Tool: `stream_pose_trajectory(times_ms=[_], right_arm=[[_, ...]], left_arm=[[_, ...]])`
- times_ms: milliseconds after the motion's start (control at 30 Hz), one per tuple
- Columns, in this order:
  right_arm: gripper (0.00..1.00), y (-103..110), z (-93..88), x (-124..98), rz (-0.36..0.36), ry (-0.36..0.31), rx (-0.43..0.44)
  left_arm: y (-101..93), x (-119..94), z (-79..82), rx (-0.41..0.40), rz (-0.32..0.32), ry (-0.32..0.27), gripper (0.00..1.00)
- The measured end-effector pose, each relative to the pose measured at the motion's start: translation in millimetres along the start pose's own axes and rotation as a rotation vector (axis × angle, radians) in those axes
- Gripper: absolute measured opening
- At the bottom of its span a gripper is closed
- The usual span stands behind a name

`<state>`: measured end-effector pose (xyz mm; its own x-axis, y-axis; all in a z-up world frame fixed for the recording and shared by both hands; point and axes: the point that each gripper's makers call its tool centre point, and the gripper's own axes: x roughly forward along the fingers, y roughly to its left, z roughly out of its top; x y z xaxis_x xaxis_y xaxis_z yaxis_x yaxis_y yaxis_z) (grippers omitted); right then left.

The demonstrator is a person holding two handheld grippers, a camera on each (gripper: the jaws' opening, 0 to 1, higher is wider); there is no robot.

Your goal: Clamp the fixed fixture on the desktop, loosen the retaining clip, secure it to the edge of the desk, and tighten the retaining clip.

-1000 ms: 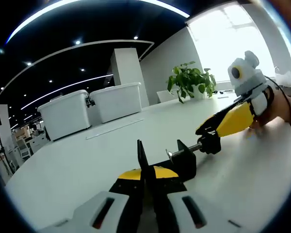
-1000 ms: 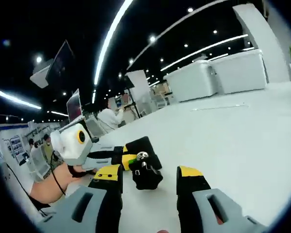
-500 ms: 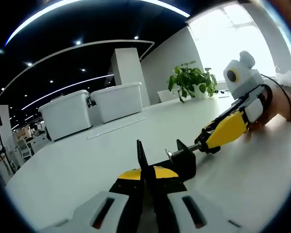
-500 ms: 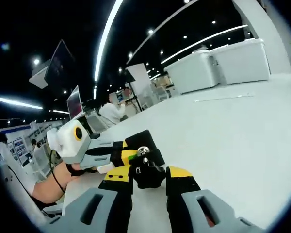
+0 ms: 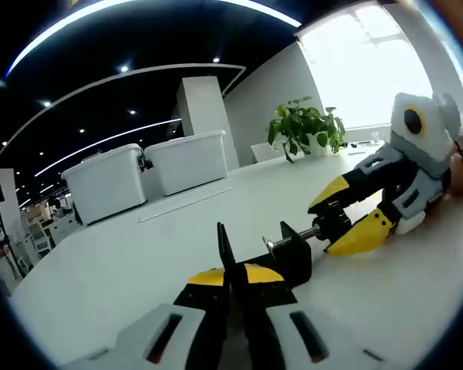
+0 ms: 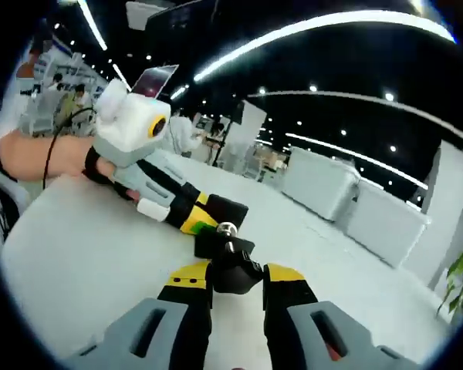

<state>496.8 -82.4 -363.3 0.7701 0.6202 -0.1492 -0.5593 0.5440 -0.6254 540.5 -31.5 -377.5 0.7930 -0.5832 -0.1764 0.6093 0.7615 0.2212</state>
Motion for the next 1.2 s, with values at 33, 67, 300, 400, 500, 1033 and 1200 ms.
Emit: stream_pose_trajectory(times_ms=[33, 67, 300, 400, 500, 1033, 1200], right_arm=[[0.24, -1, 1.8, 1, -0.005, -0.004, -0.007], [0.24, -2, 0.8, 1, 0.000, -0.007, 0.028], [0.25, -6, -7.1, 3, 0.035, -0.017, 0.274], [0.30, -14, -15.0, 1, 0.037, 0.020, 0.466], [0.33, -25, -3.3, -5, 0.079, -0.054, 0.778], [0.30, -1, -9.8, 3, 0.209, 0.056, 0.932], [0.26, -1, -11.7, 3, 0.194, 0.059, 0.938]], left_arm=[[0.3, 0, -0.2, 0.001, 0.001, 0.001, 0.06], [0.4, 0, 0.0, 0.001, 0.001, 0.000, 0.06], [0.4, 0, 0.6, 0.002, 0.002, -0.001, 0.06], [0.2, 0, 0.7, 0.002, 0.002, -0.001, 0.06], [0.1, 0, 0.9, 0.004, 0.004, -0.001, 0.06], [-1.6, -1, 0.5, 0.002, 0.003, -0.001, 0.06], [-2.0, -2, 0.5, 0.000, 0.003, 0.000, 0.06]])
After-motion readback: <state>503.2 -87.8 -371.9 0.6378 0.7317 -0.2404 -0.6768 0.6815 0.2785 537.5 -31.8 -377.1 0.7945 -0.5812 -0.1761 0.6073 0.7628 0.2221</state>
